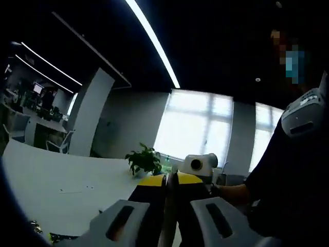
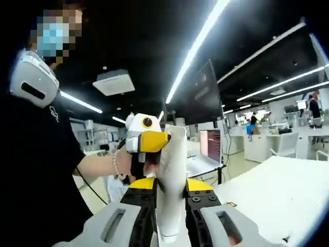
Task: Arrange the skincare products in the storage area until every visible bottle or jar stands upright without overlapping.
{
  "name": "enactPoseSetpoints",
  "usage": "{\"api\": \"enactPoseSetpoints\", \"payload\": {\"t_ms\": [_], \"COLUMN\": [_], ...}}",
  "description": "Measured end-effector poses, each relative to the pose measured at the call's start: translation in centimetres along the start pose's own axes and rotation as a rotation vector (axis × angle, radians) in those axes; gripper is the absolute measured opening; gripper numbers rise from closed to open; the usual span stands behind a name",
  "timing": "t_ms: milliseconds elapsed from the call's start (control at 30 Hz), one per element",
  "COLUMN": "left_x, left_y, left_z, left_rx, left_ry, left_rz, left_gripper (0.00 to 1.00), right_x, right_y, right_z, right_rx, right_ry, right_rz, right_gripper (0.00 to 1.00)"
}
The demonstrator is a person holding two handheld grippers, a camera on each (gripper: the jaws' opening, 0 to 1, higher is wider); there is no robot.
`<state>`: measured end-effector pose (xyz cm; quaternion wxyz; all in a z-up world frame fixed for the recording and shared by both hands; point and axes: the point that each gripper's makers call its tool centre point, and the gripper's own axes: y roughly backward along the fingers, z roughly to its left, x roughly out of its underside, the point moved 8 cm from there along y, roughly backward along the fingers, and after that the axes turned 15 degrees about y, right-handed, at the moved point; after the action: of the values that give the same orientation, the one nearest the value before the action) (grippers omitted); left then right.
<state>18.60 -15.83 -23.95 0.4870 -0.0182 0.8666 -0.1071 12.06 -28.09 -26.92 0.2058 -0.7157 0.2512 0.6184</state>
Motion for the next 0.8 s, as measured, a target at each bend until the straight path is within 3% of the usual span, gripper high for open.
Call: {"api": "enactPoseSetpoints", "payload": {"t_ms": [133,400,567,733,800], "left_x": [0.2,-0.1,0.7,1.3,1.9], "left_y": [0.0,0.6,-0.4,0.1,0.2], "left_z": [0.3,0.8,-1.3,-1.3,-0.9], "left_rx": [0.019,0.073,0.077,0.028,-0.025], "left_ry": [0.023,0.094,0.099,0.087,0.059], "left_rz": [-0.009,-0.088,-0.090,-0.073,-0.062], "left_gripper": [0.06,0.06,0.07,0.10,0.12], "right_x": [0.6,1.4,1.3,2.3,3.0], "right_y": [0.6,-0.2,-0.2,-0.2,-0.2], "right_z": [-0.7,-0.1,0.4,0.2,0.2], "right_rx": [-0.067,-0.114,-0.106,-0.085,-0.071], "right_ry": [-0.030,-0.067,-0.029,0.014,0.027], "right_rz": [-0.008,-0.037,-0.064,-0.024,0.011], "right_gripper": [0.10,0.12,0.07,0.06,0.05]}}
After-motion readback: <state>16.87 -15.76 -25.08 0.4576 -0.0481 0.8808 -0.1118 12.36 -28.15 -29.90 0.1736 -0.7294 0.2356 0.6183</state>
